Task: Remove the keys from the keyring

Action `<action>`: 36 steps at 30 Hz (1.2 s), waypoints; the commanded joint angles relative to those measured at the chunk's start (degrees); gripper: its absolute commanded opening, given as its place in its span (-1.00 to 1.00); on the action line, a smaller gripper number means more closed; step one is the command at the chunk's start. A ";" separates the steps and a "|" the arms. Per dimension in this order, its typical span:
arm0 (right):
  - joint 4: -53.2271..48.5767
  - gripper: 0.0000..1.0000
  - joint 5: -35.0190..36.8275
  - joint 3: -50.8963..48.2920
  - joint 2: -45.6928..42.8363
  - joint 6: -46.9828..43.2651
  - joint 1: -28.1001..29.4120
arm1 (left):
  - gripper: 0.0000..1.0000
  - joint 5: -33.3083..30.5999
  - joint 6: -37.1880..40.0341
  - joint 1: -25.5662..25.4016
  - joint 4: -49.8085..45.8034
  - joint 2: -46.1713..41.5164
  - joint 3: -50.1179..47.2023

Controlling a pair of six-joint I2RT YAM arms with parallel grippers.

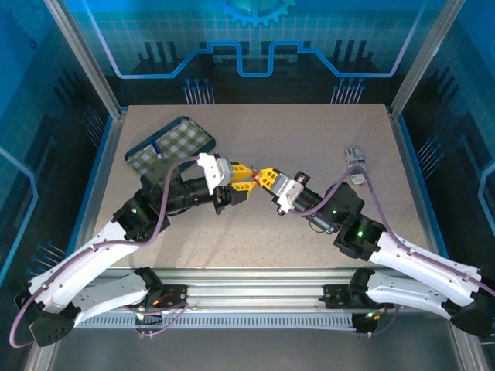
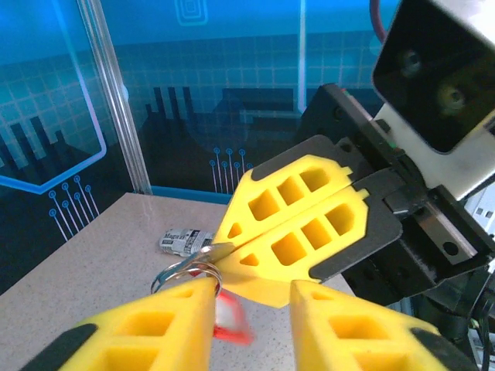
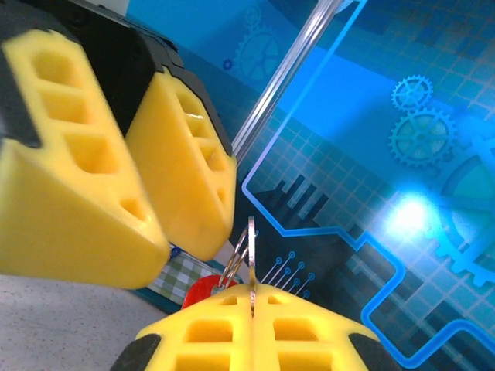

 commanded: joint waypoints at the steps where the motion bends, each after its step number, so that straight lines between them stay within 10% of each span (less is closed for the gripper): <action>1: 1.12 -1.00 -3.53 1.71 -1.53 4.51 -1.99 | -0.31 1.15 -0.59 -0.29 2.08 -0.47 0.18; 11: -0.69 -1.00 -14.29 2.68 -3.46 13.48 -10.07 | -0.37 -4.10 -3.36 0.45 0.72 -3.19 0.33; 23: -4.21 -1.00 -30.39 7.53 -0.38 28.10 -21.32 | -0.33 22.29 -28.08 17.45 9.06 7.94 9.14; 36: -8.57 -1.00 -30.50 12.88 5.11 31.18 -22.84 | -0.41 30.72 -38.12 18.77 18.99 18.25 13.50</action>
